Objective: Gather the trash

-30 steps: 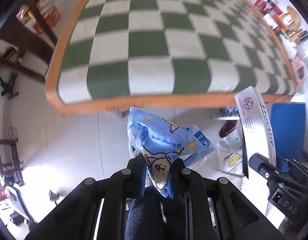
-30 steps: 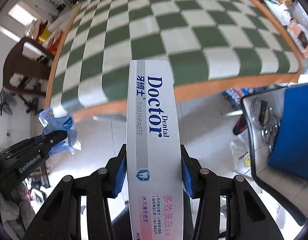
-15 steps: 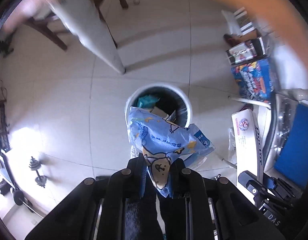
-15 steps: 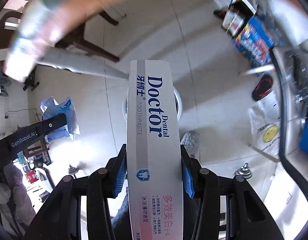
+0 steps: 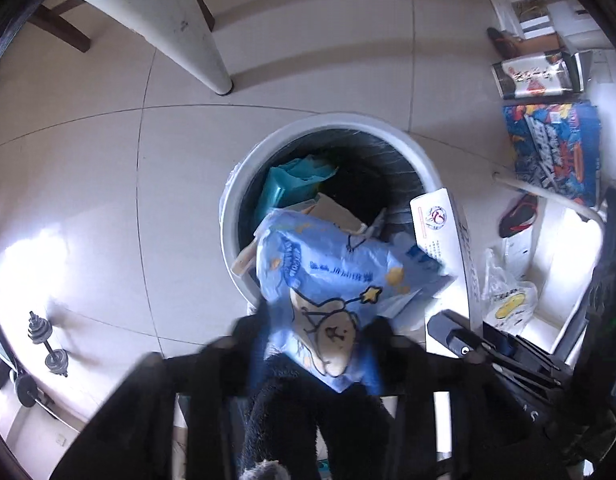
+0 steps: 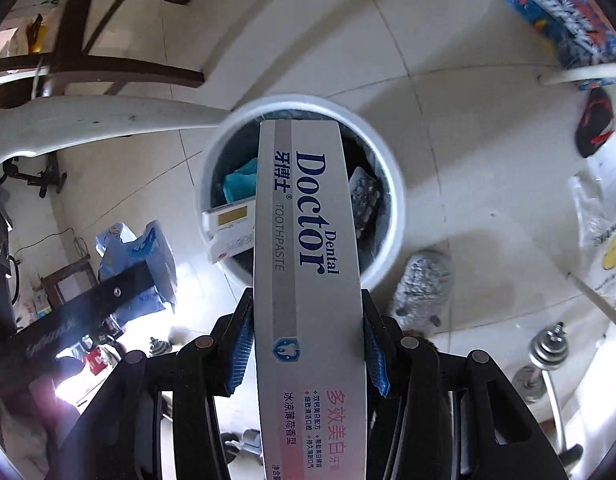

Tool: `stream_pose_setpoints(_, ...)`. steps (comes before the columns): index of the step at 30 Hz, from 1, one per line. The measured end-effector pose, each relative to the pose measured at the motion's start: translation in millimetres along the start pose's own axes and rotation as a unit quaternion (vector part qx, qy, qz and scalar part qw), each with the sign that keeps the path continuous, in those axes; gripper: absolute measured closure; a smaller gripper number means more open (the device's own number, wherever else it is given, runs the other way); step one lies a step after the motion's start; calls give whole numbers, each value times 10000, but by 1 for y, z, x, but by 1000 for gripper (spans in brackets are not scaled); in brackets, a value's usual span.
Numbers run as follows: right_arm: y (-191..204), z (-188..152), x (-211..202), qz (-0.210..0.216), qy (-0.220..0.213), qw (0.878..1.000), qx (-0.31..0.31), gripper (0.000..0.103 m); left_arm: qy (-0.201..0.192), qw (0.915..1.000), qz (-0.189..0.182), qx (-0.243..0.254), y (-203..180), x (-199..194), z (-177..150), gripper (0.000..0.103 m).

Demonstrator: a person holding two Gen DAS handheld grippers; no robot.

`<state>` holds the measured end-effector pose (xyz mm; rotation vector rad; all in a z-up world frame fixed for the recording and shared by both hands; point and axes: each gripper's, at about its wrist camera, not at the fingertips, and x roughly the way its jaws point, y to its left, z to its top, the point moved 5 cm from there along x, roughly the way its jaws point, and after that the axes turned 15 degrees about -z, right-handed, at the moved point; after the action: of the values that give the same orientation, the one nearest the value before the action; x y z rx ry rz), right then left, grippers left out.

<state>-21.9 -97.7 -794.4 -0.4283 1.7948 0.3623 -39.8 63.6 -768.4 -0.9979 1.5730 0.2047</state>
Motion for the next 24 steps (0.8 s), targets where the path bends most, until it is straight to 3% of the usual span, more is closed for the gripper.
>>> stream_pose_setpoints(3, 0, 9, 27, -74, 52, 10000, 3, 49, -89, 9998, 179, 24, 7, 0, 2, 29)
stream_pose_setpoints(4, -1, 10, 34, -110, 86, 9999, 4, 42, -144, 9997, 215, 19, 9, -2, 1, 25)
stream_pose_setpoints(6, -1, 10, 35, -158, 1, 9999, 35, 8, -236, 9993, 304, 3, 13, -8, -4, 12)
stream_pose_setpoints(8, -3, 9, 29, -189, -144, 9997, 25, 4, -338, 9985, 438, 18, 16, -19, -11, 0)
stream_pose_setpoints(17, -7, -11, -43, -1140, -835, 9895, -314, 0, -618, 9950, 785, 94, 11, -71, -46, 0)
stream_pose_setpoints(24, -11, -48, -118, -1162, -930, 9879, -446, 0, -844, 9932, 780, 177, -26, -140, -98, 0)
